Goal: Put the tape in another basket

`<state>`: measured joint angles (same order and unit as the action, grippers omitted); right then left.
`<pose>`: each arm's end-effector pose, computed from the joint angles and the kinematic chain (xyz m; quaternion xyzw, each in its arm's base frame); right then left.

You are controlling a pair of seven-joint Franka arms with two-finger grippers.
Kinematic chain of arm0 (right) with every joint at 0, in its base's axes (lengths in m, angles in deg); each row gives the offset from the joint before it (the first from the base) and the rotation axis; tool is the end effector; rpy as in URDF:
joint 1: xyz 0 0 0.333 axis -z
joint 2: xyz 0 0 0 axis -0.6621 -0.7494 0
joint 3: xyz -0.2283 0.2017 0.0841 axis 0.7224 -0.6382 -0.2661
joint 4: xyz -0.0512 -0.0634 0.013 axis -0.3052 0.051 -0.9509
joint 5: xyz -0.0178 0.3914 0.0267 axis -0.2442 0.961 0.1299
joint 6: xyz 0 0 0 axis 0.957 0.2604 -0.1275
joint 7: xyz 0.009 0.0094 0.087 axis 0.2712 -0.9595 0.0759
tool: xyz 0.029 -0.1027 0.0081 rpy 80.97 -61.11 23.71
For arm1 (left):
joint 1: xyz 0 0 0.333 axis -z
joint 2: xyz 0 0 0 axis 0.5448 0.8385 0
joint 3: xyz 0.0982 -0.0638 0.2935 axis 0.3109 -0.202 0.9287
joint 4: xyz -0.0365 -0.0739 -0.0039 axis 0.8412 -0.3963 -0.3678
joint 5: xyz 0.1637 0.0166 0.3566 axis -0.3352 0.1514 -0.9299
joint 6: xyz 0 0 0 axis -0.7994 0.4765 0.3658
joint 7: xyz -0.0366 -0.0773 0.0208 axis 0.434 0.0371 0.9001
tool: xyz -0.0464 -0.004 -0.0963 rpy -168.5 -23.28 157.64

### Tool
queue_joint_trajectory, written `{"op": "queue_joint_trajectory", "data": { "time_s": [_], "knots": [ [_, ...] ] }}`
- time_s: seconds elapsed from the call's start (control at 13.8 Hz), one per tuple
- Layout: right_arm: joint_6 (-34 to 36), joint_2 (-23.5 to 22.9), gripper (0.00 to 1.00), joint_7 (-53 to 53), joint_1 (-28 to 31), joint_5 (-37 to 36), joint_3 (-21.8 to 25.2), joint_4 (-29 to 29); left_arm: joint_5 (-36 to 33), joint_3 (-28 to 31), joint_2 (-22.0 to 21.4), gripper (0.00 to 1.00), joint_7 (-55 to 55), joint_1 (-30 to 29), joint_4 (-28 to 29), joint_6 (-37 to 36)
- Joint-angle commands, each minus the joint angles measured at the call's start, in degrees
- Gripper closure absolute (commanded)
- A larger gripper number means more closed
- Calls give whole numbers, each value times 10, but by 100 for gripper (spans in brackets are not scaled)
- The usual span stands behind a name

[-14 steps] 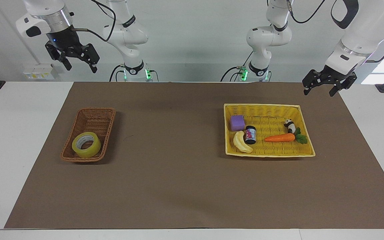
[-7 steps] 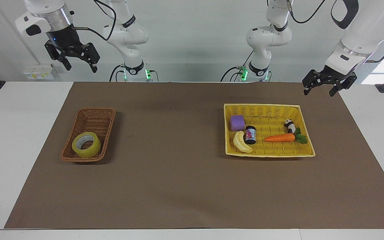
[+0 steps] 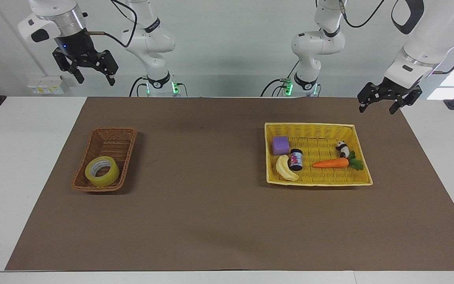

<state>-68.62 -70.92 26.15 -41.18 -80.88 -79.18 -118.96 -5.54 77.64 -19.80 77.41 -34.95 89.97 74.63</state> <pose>0.5153 -0.0155 0.6888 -0.9984 0.0573 0.0026 0.0013 0.5591 -0.0295 0.6275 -0.9976 0.0676 0.0152 0.0014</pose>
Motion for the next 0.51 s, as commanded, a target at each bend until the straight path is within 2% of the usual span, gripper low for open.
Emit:
{"op": "queue_joint_trajectory", "data": {
  "time_s": [0.0,0.43],
  "knots": [
    [2,-7,0,-12,2,-15,-2,10,9,-2,2,0,-5,-8,-7,-7],
    [0,-3,0,-14,1,-10,-2,6,9,-2,2,0,-5,-8,-7,-7]
  ]
}}
